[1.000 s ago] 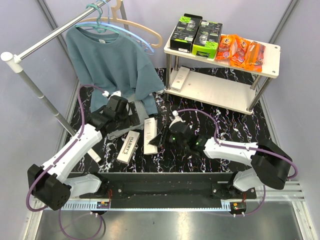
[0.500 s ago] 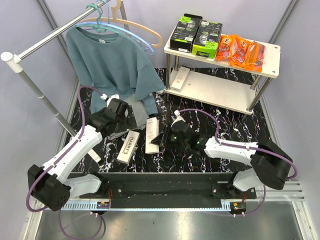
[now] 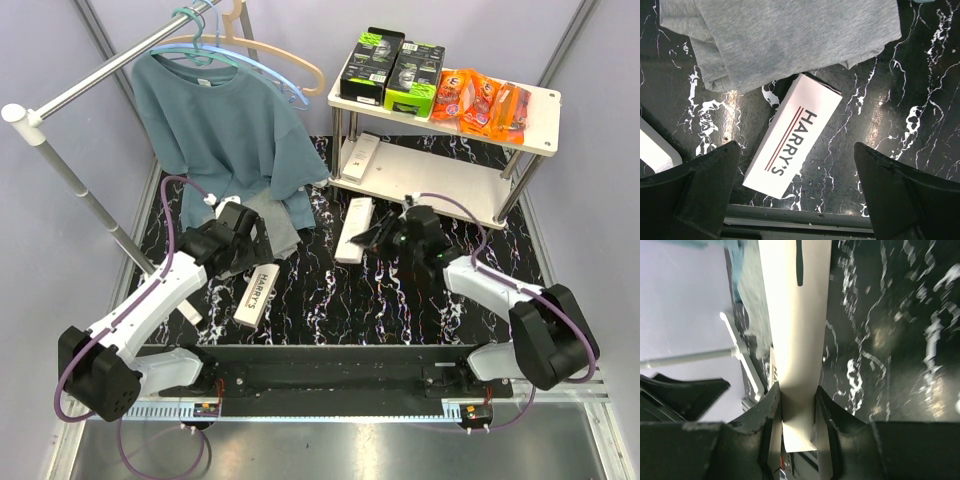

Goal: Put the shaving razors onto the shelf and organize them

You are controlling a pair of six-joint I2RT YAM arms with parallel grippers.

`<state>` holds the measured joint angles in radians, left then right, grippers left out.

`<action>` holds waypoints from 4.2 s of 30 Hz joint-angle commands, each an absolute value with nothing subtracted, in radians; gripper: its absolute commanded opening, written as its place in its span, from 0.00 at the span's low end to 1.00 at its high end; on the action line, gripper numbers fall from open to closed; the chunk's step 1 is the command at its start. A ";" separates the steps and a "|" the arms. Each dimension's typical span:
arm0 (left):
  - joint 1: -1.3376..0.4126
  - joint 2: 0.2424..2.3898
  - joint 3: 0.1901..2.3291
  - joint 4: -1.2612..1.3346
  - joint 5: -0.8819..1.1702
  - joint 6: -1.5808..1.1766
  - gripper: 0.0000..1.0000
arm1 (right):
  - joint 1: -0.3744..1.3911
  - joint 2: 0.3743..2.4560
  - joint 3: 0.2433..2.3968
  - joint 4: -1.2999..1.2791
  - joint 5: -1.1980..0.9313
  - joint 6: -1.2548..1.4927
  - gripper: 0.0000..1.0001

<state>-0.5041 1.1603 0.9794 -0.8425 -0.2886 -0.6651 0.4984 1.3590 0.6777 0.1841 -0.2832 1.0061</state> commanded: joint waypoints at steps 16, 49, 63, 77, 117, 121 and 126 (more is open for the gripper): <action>-0.505 1.157 0.945 -0.792 -0.273 -0.666 0.99 | 0.072 1.700 0.991 0.414 -0.738 1.023 0.17; -0.511 1.155 0.948 -0.775 -0.256 -0.632 0.99 | 0.011 2.200 1.571 0.118 -0.746 0.979 0.23; -0.511 1.160 0.946 -0.776 -0.250 -0.627 0.99 | 0.011 2.289 1.641 0.075 -0.759 0.966 0.32; -0.514 1.175 0.945 -0.776 -0.244 -0.632 0.99 | 0.051 2.339 1.675 0.071 -0.761 0.969 0.38; -0.531 1.308 0.905 -0.750 -0.209 -0.525 0.99 | 0.060 1.961 1.315 -0.009 -0.446 0.851 1.00; -0.531 1.356 0.881 -0.698 -0.163 -0.492 0.99 | 0.072 1.895 1.243 0.044 -0.453 0.850 1.00; -0.531 1.420 0.884 -0.678 -0.135 -0.485 0.99 | 0.103 1.801 1.148 0.058 -0.460 0.854 1.00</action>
